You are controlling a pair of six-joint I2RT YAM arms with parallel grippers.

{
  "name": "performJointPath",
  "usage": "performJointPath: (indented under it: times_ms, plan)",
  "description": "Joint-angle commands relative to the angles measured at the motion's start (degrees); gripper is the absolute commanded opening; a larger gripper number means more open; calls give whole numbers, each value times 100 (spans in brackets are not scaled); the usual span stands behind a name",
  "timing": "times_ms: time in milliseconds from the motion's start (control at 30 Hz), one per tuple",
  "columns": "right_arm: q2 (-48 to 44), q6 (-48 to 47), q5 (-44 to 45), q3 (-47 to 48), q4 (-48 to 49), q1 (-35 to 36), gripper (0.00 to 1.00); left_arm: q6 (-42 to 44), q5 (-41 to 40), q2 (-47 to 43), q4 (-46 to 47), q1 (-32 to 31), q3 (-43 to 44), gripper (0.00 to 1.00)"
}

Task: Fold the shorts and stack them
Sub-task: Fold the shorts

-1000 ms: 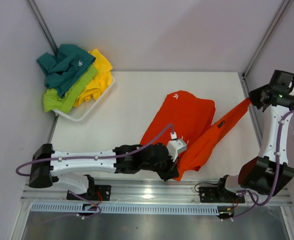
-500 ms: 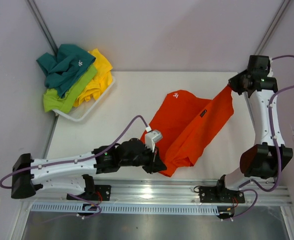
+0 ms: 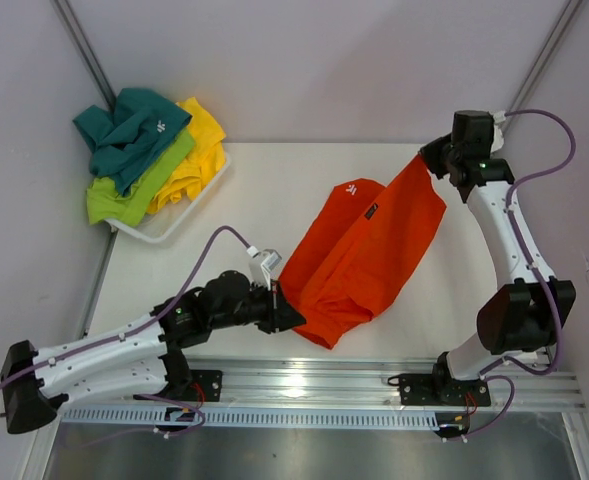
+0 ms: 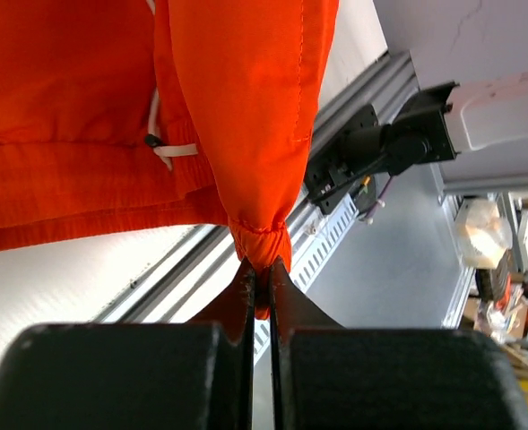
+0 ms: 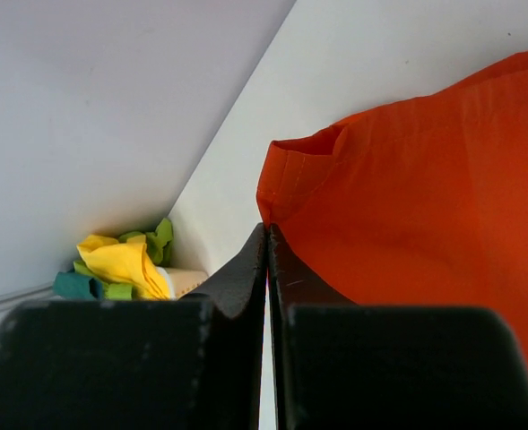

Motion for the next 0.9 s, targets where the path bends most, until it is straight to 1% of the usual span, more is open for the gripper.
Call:
performJointPath:
  times_ms: [0, 67, 100, 167, 233, 400, 633, 867]
  plan:
    - [208, 313, 568, -4, 855, 111, 0, -179, 235, -375, -312, 406, -91, 0]
    - [296, 357, 717, -4, 942, 181, 0, -117, 375, -376, -383, 627, -152, 0]
    - [366, 374, 744, -12, 986, 234, 0, -108, 585, -358, -375, 845, -109, 0]
    - [533, 375, 762, -4, 1144, 321, 0, -56, 692, -270, -383, 1031, -179, 0]
    - [656, 375, 762, 23, 1276, 357, 0, -38, 675, -200, -419, 1120, -222, 0]
    - [1061, 357, 788, 277, 1391, 506, 0, -82, 990, -33, -112, 1471, -468, 0]
    - [1754, 304, 894, 637, 1523, 699, 0, -38, 947, 336, 144, 1665, -785, 0]
    - [2361, 296, 894, 998, 1681, 823, 0, 67, 1272, 380, 285, 2428, -1075, 0]
